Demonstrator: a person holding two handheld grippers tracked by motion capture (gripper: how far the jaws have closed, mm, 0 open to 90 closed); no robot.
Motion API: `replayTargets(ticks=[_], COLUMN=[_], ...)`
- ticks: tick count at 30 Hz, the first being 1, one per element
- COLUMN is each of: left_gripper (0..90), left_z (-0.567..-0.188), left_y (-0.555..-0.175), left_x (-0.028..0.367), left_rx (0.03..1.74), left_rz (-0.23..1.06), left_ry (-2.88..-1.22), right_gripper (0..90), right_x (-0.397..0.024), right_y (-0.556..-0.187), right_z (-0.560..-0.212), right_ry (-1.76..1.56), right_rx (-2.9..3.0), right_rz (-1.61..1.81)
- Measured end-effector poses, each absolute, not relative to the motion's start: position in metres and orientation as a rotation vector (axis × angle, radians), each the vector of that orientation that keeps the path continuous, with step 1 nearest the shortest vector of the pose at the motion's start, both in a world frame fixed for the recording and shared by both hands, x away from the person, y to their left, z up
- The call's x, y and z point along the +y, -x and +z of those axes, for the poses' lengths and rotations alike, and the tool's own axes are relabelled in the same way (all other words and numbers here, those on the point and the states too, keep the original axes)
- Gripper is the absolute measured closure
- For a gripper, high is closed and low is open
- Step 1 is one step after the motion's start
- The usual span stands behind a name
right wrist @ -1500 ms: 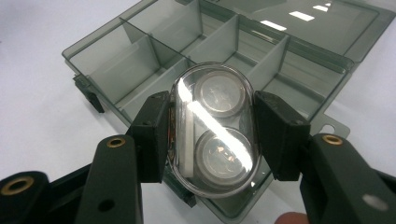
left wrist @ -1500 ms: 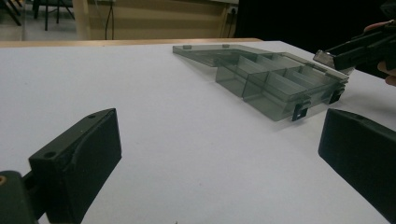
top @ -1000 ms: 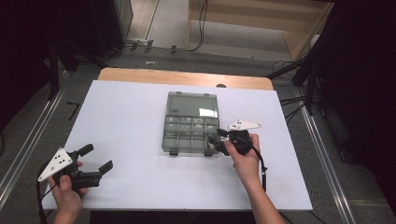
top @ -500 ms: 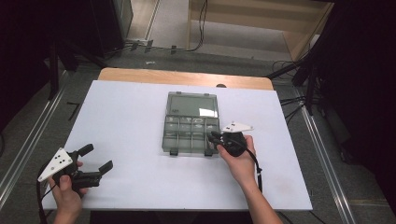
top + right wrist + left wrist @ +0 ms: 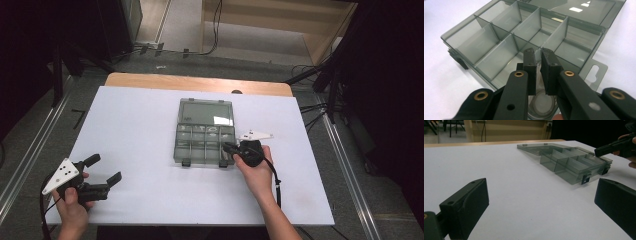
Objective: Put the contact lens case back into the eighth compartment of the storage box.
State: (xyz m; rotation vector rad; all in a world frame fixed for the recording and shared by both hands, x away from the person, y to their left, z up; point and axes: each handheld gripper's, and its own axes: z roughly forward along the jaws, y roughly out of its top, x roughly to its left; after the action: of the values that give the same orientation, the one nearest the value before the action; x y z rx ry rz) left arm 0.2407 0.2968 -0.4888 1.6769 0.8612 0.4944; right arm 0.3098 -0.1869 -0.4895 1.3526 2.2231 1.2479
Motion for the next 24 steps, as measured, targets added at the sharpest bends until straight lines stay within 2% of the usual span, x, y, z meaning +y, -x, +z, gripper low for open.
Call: replayTargets(ticks=[4, 9, 14, 16, 18, 20, 21, 24], left_gripper=[0.0, 0.0, 0.0, 0.9, 1.2, 1.2, 1.2, 1.2], left_z=[-0.487, -0.484, -0.479, -0.477, -0.473, -0.471, -0.469, -0.467], left_y=[-0.242, -0.245, -0.247, -0.248, -0.248, -0.25, -0.25, -0.254], left_x=[0.293, 0.283, 0.272, 0.267, 0.262, 0.257, 0.254, 0.246], left_rx=[0.849, 0.83, 0.801, 0.787, 0.772, 0.761, 0.756, 0.743], left_rz=[0.483, 0.463, 0.451, 0.437, 0.426, 0.415, 0.412, 0.414], left_ry=[-1.682, -1.685, -1.698, -1.702, -1.705, -1.702, -1.706, -1.71], right_gripper=[64.0, 37.2, 16.9, 14.9, 7.5, 5.5, 0.0, 0.0], right_x=[-0.197, -0.203, -0.205, -0.204, -0.203, -0.202, -0.202, -0.203], right_y=[-0.31, -0.306, -0.304, -0.302, -0.301, -0.3, -0.3, -0.299], right_z=[-0.486, -0.475, -0.472, -0.472, -0.472, -0.472, -0.472, -0.473], right_ry=[-1.323, -1.259, -1.197, -1.171, -1.152, -1.152, -1.154, -1.134], right_rx=[2.195, 2.168, 2.185, 2.198, 2.199, 2.192, 2.191, 2.189], right_rz=[1.364, 1.447, 1.478, 1.479, 1.479, 1.484, 1.481, 1.496])
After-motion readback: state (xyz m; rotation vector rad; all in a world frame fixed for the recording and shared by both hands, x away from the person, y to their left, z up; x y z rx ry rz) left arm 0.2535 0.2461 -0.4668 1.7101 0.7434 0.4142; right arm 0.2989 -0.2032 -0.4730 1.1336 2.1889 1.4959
